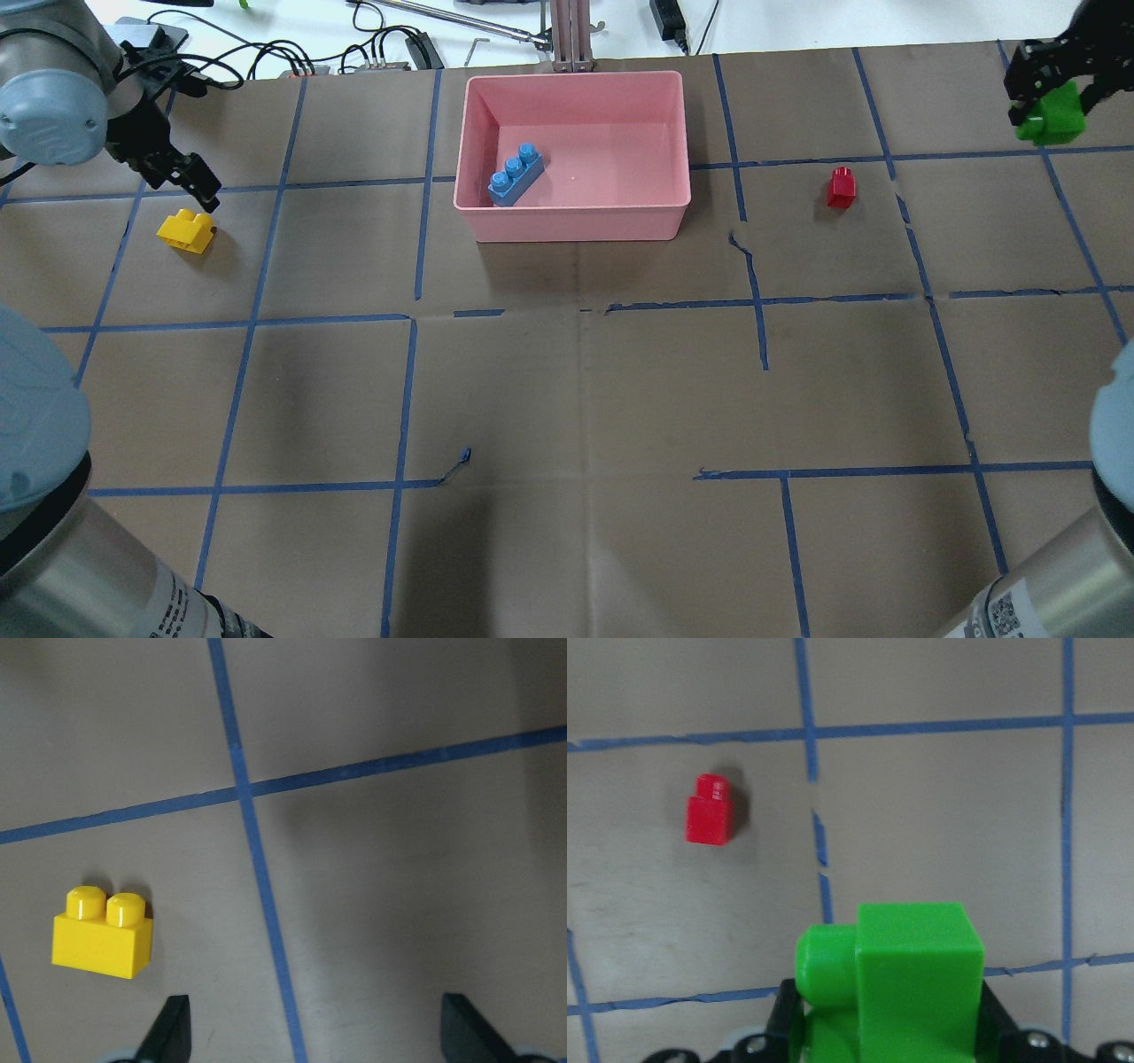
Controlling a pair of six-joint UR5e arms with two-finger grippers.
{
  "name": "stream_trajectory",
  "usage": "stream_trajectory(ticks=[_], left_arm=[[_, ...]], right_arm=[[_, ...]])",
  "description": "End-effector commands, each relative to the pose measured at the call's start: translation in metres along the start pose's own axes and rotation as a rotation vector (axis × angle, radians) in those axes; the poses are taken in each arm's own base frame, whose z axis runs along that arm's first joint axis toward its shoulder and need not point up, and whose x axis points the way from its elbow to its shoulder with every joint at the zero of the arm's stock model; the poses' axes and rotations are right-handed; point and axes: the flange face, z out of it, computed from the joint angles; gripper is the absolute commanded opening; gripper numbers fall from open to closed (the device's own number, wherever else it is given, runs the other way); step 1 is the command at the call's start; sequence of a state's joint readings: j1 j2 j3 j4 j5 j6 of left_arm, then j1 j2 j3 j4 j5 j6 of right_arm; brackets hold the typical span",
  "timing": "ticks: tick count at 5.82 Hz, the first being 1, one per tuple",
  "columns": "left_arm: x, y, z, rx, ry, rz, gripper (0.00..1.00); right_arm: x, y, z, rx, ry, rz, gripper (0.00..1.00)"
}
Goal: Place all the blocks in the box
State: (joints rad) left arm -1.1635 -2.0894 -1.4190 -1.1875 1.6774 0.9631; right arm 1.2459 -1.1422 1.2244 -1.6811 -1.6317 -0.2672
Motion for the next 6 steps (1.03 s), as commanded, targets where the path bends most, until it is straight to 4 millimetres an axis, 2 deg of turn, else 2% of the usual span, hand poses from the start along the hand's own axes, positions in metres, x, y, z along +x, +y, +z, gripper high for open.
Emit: stream_trajectory(ticks=[1,2,3,4,5,6], left_arm=[[-0.029,0.028,0.026,0.025,-0.045,0.284,0.94],[-0.040,0.026,0.042,0.031,-0.068,0.441,0.95],[-0.048,0.022,0.053,0.044,-0.066,0.606,0.96],[-0.054,0.026,0.062,0.052,-0.069,0.683,0.97],[-0.056,0.023,0.067,0.056,-0.065,0.744,0.97],[-0.057,0.020,0.080,0.054,-0.052,0.822,0.97]], right_arm=[[-0.141,-0.010,-0.004,0.013,-0.107,0.031,0.24],[-0.226,-0.011,0.005,0.048,-0.115,0.048,0.24],[-0.299,-0.011,0.032,0.071,-0.127,0.050,0.24],[-0.311,-0.012,0.038,0.079,-0.130,0.056,0.24],[-0.311,-0.012,0.038,0.079,-0.131,0.056,0.24],[-0.390,-0.024,0.135,0.094,-0.147,0.060,0.25]])
